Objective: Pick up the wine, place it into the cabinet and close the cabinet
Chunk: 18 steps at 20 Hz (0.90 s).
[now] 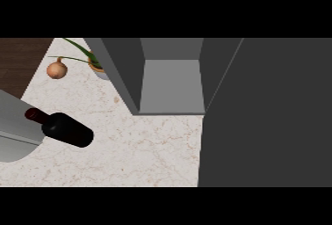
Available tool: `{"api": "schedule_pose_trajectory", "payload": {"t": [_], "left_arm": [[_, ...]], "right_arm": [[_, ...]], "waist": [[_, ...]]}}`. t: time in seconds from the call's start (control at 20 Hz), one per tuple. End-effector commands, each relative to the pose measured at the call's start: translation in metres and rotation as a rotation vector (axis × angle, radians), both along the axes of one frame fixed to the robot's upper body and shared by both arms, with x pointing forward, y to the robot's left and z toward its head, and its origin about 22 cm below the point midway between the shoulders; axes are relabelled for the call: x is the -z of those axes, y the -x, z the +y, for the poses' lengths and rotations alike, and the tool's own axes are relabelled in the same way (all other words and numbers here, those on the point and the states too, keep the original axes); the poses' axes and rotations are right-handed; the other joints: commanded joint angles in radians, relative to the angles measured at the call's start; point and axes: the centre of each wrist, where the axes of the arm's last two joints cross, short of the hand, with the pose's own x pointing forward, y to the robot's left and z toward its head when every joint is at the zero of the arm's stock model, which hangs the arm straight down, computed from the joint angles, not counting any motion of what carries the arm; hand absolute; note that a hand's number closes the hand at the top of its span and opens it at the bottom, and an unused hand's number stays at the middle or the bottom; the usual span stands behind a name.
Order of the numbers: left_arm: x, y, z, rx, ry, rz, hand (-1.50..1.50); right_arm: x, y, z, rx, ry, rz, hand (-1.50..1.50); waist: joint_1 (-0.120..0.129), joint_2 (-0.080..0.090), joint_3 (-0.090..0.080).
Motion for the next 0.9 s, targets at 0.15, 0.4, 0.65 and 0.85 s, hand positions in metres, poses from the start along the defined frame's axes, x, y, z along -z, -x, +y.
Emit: {"api": "schedule_pose_trajectory", "payload": {"t": [0.15,0.4,0.65,0.85], "left_arm": [[-0.02,0.026,-0.002,0.013,0.006,-0.011,-1.5],[-0.023,0.016,0.012,-0.031,0.031,0.02,-1.5],[-0.011,0.026,0.021,-0.072,0.032,-0.009,-1.5],[-0.017,0.03,0.007,-0.096,0.008,-0.015,-1.5]], "right_arm": [[-0.042,0.039,-0.002,-0.015,-0.015,-0.058,-1.5],[-0.049,0.05,0.004,-0.019,-0.043,-0.07,-1.5],[-0.052,0.053,0.008,-0.043,-0.037,-0.067,-1.5],[-0.048,0.048,0.006,-0.035,-0.04,-0.077,-1.5]], "waist": [[0.005,0.0,0.0],[-0.009,0.0,-0.001],[-0.005,-0.001,-0.002],[-0.008,0.001,0.0]]}}
